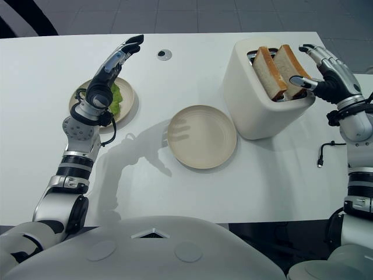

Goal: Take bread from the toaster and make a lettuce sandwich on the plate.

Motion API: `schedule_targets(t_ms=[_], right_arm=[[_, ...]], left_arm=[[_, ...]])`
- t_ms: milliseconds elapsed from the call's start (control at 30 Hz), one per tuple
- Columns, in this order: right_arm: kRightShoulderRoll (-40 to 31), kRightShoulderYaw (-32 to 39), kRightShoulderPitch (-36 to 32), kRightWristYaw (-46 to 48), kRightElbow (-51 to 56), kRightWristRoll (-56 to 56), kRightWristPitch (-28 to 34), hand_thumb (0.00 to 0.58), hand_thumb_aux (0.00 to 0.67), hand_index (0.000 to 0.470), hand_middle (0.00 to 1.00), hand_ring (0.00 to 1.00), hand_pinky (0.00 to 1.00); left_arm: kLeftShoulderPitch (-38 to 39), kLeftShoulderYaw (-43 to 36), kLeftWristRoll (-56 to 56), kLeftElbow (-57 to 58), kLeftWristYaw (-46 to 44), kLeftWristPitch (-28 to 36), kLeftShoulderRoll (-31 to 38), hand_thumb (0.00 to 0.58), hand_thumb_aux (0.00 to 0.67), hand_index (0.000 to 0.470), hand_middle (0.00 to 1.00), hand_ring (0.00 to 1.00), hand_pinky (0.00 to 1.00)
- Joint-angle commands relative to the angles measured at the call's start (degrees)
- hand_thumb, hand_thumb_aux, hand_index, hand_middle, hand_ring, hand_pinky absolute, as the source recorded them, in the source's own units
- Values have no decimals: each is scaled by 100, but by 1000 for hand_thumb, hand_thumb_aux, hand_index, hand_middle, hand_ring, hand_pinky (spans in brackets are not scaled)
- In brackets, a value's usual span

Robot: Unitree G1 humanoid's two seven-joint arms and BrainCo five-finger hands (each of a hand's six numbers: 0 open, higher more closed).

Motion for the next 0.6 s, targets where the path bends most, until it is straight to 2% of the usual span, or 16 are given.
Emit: schedule_targets(t_ms=[33, 67, 100, 133, 167, 233, 367, 600], right_arm=[[-54, 235, 126, 252, -11, 171, -62, 400, 297, 208, 39, 39, 39], [-53, 192, 91, 210, -69, 237, -80, 524, 462, 324, 102, 102, 102], [-60, 133, 48, 150, -102, 318, -103, 580, 670, 470, 220, 220, 220], [-63, 48, -6, 50, -134, 384, -113, 580, 670, 470, 416, 416, 416], [-61, -14, -63, -46, -158, 420, -118, 580, 670, 470, 549, 549, 549], [-44, -131, -165, -251, -198, 478, -142, 580, 670, 470, 1000, 1000, 1000], [93, -472, -374, -850, -450, 614, -315, 580, 670, 470, 1000, 1000, 1000], [505, -1176, -590, -1711, -1201, 996, -750, 580, 670, 470, 1000, 1000, 1000]], left_arm=[[85, -30, 87, -44, -39, 24, 99, 0, 0, 0, 0, 0, 0], [92, -28, 89, -56, -37, 24, 101, 0, 0, 0, 0, 0, 0], [98, -45, 71, -63, -55, -12, 102, 0, 0, 0, 0, 0, 0], [125, -90, 17, -98, -103, -44, 106, 0, 0, 0, 0, 0, 0], [150, -111, 2, -129, -118, -65, 107, 0, 0, 0, 0, 0, 0], [146, -82, 56, -120, -83, -68, 112, 0, 0, 0, 0, 0, 0], [91, 103, 149, 17, 25, -11, 234, 0, 0, 0, 0, 0, 0], [-142, 485, 989, 544, 657, 124, 531, 0, 0, 0, 0, 0, 0]])
